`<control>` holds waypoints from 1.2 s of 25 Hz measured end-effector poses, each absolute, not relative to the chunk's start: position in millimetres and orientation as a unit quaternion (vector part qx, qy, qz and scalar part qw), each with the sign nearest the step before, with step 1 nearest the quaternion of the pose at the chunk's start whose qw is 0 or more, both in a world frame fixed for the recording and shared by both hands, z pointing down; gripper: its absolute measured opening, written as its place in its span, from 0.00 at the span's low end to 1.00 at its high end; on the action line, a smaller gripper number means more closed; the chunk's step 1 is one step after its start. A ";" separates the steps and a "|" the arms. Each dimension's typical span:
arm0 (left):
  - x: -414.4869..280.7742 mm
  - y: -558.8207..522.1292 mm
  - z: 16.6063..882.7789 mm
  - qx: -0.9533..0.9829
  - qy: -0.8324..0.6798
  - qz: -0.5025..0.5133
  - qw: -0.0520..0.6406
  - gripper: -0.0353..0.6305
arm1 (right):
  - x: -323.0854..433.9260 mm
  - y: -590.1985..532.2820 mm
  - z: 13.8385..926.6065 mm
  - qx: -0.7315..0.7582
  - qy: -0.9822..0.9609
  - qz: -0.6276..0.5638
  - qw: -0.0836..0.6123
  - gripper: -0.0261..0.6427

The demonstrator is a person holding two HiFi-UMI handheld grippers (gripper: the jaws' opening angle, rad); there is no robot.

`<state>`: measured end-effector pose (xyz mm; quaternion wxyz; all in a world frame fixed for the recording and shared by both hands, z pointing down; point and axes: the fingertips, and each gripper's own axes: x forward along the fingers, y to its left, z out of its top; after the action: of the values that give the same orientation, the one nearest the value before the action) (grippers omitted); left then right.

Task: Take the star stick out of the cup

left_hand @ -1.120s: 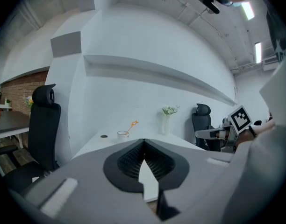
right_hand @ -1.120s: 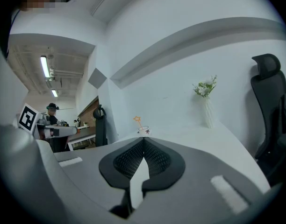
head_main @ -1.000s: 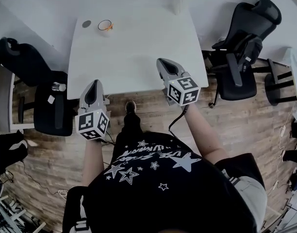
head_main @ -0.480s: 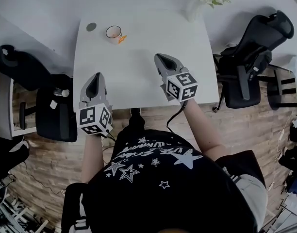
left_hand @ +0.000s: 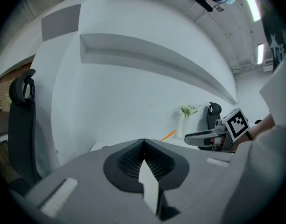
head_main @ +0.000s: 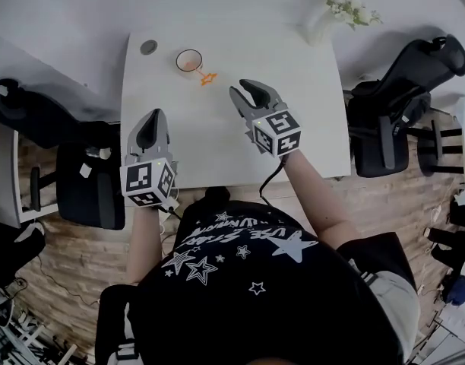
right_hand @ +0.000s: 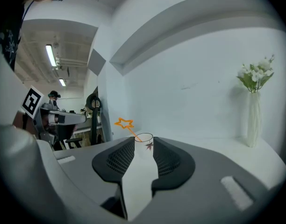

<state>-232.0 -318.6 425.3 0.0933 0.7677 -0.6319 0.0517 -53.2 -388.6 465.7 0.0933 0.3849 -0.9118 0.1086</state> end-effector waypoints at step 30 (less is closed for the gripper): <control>-275.0 -379.8 451.5 0.773 -0.620 0.072 0.109 0.06 | -147.5 -445.0 500.9 0.359 -0.922 0.046 0.135 0.09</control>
<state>-275.0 -379.8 451.5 0.1088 0.7734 -0.6203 0.0721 -147.5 -445.0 500.9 0.1352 0.3588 -0.9224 0.0456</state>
